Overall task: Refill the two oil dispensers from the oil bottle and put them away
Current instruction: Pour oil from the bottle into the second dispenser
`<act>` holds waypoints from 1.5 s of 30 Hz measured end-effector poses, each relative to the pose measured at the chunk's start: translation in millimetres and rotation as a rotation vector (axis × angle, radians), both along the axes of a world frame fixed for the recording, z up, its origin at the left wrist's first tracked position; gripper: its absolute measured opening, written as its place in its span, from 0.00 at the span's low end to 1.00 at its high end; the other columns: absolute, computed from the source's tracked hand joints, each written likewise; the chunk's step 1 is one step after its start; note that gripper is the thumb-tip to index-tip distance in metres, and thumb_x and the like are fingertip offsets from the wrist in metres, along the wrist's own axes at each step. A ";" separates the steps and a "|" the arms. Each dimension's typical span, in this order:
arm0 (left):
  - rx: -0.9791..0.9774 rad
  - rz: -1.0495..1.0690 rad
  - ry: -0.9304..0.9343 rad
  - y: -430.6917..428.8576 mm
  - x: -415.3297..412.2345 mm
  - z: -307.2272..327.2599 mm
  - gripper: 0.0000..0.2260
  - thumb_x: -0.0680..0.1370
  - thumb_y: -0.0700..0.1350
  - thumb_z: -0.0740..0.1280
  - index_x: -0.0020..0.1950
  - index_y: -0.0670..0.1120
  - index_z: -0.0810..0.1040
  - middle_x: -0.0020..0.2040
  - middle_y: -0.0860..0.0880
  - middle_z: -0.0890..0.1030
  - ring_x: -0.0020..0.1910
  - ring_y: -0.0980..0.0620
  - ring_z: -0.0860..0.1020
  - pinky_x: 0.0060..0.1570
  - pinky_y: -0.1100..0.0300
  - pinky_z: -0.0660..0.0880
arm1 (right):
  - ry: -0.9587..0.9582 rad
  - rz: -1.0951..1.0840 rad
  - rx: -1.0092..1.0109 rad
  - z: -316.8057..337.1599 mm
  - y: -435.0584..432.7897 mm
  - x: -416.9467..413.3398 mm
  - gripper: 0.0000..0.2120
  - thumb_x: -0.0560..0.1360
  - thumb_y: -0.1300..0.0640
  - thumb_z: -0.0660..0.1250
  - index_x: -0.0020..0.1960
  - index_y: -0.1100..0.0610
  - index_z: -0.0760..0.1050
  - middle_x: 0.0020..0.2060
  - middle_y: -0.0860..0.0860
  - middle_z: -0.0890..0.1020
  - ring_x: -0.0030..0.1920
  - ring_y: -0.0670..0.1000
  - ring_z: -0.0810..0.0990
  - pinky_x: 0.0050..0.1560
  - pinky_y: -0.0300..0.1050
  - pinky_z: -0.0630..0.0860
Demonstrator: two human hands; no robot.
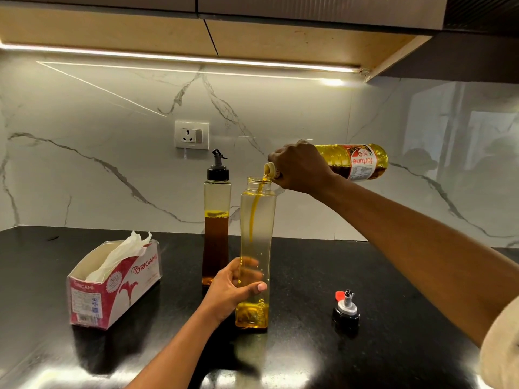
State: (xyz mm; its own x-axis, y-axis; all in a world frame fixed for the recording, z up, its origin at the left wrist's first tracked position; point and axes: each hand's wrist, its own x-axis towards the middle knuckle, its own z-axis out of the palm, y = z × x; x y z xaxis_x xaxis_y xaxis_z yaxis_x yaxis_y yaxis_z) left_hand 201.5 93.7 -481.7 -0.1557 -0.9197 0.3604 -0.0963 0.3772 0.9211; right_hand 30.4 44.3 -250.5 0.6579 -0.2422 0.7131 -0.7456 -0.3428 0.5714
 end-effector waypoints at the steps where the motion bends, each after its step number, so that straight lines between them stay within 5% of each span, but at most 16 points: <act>1: 0.000 0.000 -0.003 -0.3 0.0 0.1 0.40 0.52 0.68 0.78 0.58 0.51 0.76 0.50 0.48 0.84 0.51 0.52 0.83 0.47 0.60 0.80 | 0.001 0.002 -0.002 0.5 0.5 -0.3 0.08 0.70 0.54 0.69 0.37 0.58 0.78 0.30 0.53 0.81 0.31 0.56 0.80 0.37 0.45 0.72; 22: 0.006 0.009 -0.019 -1.5 0.7 -1.5 0.39 0.52 0.67 0.78 0.58 0.52 0.76 0.51 0.50 0.84 0.53 0.53 0.82 0.51 0.57 0.80 | 0.084 -0.045 -0.018 5.1 1.8 -1.3 0.09 0.71 0.53 0.68 0.38 0.58 0.78 0.31 0.53 0.81 0.31 0.55 0.80 0.38 0.44 0.70; 45: 0.002 -0.002 -0.013 0.3 0.4 -0.4 0.40 0.52 0.68 0.78 0.58 0.52 0.75 0.51 0.49 0.84 0.52 0.54 0.82 0.47 0.61 0.79 | 0.173 -0.096 0.007 11.4 3.4 -2.4 0.13 0.77 0.50 0.59 0.49 0.57 0.78 0.42 0.53 0.83 0.42 0.55 0.81 0.47 0.47 0.71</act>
